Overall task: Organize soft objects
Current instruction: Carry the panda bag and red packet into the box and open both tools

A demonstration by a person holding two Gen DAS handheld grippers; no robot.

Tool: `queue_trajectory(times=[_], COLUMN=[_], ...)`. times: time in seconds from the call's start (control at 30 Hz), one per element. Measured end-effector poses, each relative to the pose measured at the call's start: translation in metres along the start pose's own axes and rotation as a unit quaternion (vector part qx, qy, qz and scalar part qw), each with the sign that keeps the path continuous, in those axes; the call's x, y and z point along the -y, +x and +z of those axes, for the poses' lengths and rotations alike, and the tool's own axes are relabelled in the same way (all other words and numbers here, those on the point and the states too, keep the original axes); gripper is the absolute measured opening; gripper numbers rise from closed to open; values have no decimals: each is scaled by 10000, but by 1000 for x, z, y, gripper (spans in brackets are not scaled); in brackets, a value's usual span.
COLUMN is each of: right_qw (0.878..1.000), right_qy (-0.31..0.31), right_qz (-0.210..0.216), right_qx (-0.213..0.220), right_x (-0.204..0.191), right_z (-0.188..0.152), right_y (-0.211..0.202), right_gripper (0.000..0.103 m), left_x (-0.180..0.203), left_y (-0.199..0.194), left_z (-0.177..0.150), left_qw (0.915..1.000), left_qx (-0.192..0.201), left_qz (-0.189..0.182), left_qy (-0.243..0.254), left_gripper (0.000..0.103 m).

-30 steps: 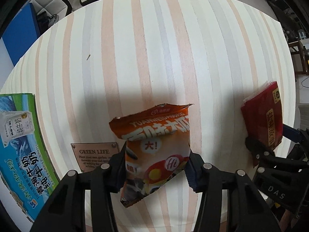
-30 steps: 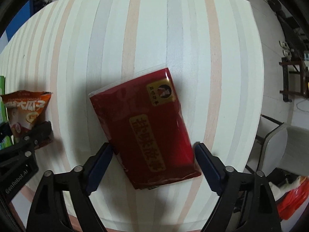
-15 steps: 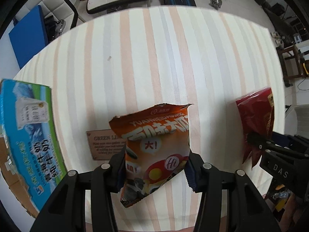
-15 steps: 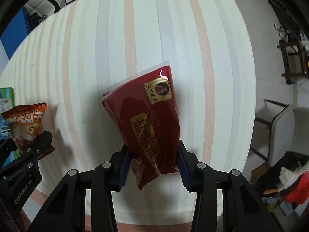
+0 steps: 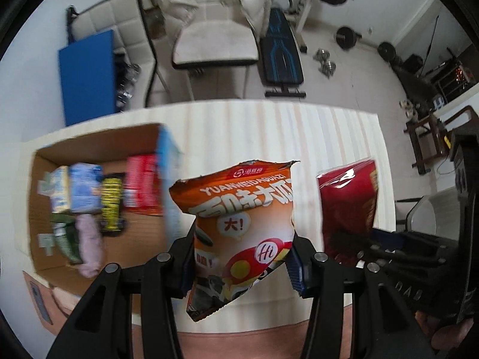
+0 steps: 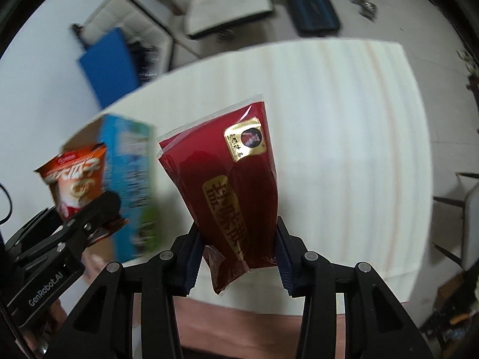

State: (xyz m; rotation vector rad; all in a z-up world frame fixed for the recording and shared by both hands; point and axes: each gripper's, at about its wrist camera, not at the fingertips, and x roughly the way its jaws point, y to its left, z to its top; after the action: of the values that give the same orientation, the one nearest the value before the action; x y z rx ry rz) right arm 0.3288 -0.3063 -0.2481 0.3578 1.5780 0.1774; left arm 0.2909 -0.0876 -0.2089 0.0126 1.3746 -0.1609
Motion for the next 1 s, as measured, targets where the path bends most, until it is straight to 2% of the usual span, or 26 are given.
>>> queue_trajectory(times=[0.2,0.3,0.37,0.43,0.53,0.6,0.63,0.73,0.83,1.0], right_qw=[9986,9982,9981,9983,9986,9987,9989,9993,9991,9981], right_qy=[-313,-295,-225,-133,28,135,193,299,385,513], right_qz=[394,502,565,569,529,487,424,214,-4,-182], right_qx=[150,127,79,43,7,-34,-51,-114,-196,-304], right_x=[-101,-141,-157,-169,-177,-190,-196,-204,-205,-208], right_z=[-36,-55,-71,-80,-72,-70,-71,-72,-77,-79], right_y=[-9,2,16,37,79,105,115,143,161,191], right_gripper=[46,46,46,46,46,46,46,46,46,46], left_x=[-83,-125,-158,-176,-202,-218,-226,-238,-244,-244], left_y=[-30,-34,-27,-16,10,34,51,86,114,139], left_z=[-8,-13,-18,-20,-24,-26,-27,-32,-36,-40], left_qw=[9995,9991,9983,9970,9923,9866,9808,9680,9590,9559], left_qx=[198,134,-18,-204,-602,-948,-1201,-1627,-1951,-2189], left_qz=[213,218,96,-56,-353,-617,-809,-1098,-1207,-1167], left_qy=[-147,-345,-572,-747,-1022,-1179,-1307,-1563,-1661,-1571], left_gripper=[47,47,47,47,47,47,47,47,47,47])
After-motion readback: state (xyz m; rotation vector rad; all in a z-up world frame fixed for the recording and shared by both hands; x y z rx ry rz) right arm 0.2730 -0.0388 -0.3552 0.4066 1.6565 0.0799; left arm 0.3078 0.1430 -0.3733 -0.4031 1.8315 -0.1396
